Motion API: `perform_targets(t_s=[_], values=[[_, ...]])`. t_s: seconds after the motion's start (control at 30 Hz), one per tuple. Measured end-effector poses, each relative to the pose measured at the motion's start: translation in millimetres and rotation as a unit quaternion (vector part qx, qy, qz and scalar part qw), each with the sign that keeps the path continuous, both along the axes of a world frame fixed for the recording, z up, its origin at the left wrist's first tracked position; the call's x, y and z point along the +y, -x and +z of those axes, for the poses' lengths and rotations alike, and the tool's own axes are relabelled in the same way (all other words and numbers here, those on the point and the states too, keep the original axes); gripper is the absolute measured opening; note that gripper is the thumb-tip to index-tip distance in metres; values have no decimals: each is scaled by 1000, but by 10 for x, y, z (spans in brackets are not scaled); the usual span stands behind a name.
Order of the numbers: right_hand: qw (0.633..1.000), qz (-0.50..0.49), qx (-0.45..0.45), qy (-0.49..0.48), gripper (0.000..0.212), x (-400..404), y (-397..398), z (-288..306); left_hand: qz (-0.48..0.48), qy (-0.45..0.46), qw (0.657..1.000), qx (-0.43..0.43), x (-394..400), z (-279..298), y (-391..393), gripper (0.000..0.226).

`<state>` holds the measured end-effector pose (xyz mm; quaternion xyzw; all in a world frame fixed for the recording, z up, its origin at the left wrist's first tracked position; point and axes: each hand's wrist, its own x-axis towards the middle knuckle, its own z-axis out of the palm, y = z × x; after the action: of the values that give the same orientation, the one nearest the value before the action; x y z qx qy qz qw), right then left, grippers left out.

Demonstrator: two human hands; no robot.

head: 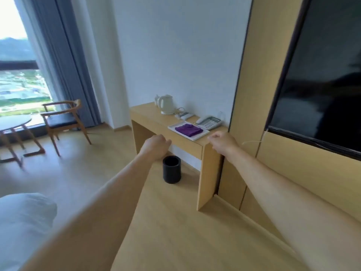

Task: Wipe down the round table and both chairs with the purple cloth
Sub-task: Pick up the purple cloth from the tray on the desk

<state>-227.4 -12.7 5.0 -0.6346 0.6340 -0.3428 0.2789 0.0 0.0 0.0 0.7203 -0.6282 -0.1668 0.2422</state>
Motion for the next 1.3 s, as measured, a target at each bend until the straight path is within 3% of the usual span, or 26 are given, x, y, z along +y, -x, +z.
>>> perform_targets(t_s=[0.07, 0.2, 0.37, 0.53, 0.63, 0.83, 1.07, 1.2, 1.3], values=[[1000, -7, -15, -4, 27, -310, -88, -87, 9, -5, 1000, 8, -154, -55, -139, 38], [999, 14, -17, -36, 11, -958, -326, -251, 33, -18, 999, 1, -628, -129, -534, 36], [999, 21, -14, -38, 5, -1776, -574, -395, 54, 7, 998, 14, -1379, -163, -853, 38], [998, 9, -31, -58, 16, -2467, -741, -491, 39, 1, 999, 34, -2222, -225, -915, 40], [997, -14, -46, -61, 26, -2911, -803, -622, 15, -10, 999, 33, -2835, -357, -870, 44], [991, -97, -55, -78, 19, -3886, -962, -859, -87, -18, 996, 27, -4238, -682, -806, 46], [965, -204, -80, -141, 33, -4933, -1052, -1204, -173, -62, 983, 20, -5717, -1063, -698, 49], [954, -224, -74, -183, 23, -5384, -1021, -1496, -203, -98, 974, 4, -6355, -1378, -585, 49], [938, -257, -101, -210, 33, -5785, -933, -1741, -219, -116, 969, -15, -6804, -1622, -493, 47]])
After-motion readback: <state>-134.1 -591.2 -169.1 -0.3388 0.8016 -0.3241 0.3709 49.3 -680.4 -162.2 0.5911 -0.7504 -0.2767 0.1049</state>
